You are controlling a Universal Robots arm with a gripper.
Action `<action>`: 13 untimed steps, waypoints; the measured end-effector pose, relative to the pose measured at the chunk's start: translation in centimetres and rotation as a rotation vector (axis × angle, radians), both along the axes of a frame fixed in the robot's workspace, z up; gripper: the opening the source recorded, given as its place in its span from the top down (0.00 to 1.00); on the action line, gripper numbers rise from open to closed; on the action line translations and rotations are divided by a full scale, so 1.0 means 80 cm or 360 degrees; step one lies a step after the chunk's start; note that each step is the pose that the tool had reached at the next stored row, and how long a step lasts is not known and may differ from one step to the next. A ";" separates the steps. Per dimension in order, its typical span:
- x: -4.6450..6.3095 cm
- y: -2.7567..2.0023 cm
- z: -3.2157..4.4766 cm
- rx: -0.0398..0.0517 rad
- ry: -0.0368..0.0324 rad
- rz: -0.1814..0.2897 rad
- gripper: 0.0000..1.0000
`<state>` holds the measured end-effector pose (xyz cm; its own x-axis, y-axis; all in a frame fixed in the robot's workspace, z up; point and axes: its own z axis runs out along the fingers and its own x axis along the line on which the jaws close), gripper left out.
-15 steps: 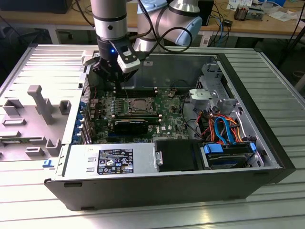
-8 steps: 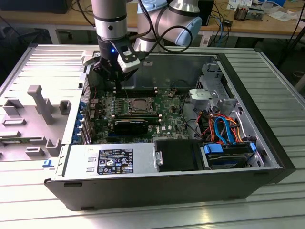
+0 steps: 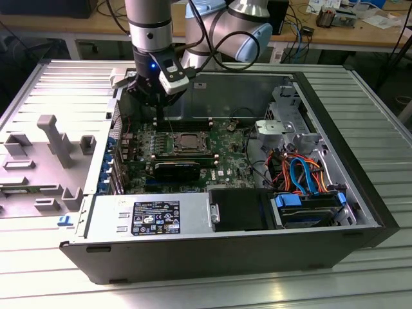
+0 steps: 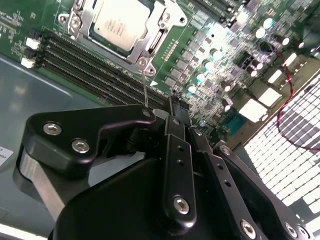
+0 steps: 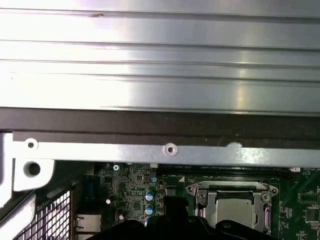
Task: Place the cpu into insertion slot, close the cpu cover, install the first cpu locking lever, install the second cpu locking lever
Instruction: 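Install the first cpu locking lever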
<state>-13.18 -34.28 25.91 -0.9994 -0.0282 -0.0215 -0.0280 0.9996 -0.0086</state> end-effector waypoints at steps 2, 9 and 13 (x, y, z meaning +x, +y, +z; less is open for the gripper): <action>0.002 0.0011 -0.0001 0.0000 0.0000 0.0000 0.89; 0.017 0.0011 -0.0004 -0.0001 0.0000 0.0000 0.89; 0.024 0.0011 -0.0014 -0.0003 -0.0007 0.0002 0.89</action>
<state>-11.26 -34.20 25.80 -0.9992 -0.0294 -0.0256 -0.0292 0.9995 -0.0106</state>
